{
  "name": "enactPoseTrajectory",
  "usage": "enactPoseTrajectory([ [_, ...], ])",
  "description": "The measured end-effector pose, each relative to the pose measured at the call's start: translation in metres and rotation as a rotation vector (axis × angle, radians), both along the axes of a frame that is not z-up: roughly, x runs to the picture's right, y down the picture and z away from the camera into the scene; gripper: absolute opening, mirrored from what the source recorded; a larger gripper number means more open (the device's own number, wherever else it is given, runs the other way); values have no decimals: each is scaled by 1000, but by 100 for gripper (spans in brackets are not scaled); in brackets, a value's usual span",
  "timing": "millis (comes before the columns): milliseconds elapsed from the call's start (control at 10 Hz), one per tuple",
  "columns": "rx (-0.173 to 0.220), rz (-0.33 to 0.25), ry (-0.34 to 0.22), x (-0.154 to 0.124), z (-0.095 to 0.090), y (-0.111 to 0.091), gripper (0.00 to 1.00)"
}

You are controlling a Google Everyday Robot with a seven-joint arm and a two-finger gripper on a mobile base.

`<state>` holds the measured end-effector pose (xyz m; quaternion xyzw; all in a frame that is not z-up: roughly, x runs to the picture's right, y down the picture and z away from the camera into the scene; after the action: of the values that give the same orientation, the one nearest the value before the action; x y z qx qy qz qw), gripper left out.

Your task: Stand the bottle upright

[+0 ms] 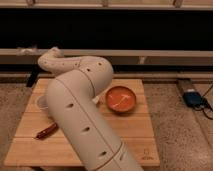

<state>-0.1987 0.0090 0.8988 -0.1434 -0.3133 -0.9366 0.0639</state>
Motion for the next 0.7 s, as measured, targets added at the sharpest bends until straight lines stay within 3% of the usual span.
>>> enactPoseTrajectory([
  [700, 27, 150, -160, -20, -26, -18, 0],
])
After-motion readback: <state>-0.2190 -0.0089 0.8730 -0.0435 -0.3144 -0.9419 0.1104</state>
